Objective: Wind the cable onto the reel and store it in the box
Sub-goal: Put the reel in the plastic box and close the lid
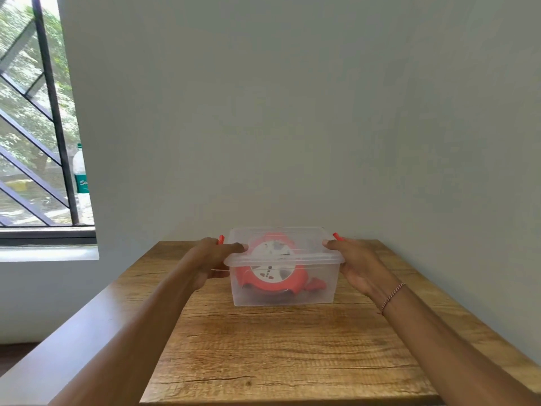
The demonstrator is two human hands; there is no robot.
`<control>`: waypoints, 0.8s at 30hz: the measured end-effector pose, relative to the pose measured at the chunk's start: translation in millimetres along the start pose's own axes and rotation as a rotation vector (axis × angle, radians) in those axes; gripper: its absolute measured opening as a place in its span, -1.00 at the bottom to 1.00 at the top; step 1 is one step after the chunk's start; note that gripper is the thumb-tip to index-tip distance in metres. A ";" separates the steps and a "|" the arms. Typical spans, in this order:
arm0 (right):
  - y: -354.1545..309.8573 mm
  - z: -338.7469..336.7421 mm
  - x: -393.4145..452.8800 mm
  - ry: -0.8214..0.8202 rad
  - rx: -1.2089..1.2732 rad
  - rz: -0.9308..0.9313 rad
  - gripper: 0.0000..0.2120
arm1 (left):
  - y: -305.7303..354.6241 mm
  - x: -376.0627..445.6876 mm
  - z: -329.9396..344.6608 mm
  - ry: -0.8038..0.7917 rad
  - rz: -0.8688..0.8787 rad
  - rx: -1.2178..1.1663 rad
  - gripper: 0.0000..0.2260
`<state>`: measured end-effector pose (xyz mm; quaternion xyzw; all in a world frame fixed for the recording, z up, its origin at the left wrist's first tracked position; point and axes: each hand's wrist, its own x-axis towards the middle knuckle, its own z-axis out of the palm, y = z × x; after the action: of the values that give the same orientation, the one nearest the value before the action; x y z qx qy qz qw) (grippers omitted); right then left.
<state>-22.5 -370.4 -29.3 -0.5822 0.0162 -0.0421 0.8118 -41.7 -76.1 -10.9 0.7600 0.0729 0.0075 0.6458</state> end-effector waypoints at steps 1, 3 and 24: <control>3.6 0.5 -2.0 -0.009 0.051 0.010 -0.44 | -4.5 -2.1 1.5 -0.024 -0.006 -0.080 -0.62; 8.4 2.2 -3.7 -0.031 0.122 0.033 -0.47 | -11.1 -4.1 5.2 -0.074 -0.018 -0.245 -0.57; 12.6 9.3 22.9 0.091 -0.341 -0.176 -0.61 | -13.3 27.5 15.2 -0.101 0.108 -0.488 -0.88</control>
<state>1.7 -359.6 -37.7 -0.7078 0.0090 -0.1359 0.6932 -14.1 -85.6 -28.8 0.5837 -0.0041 0.0215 0.8117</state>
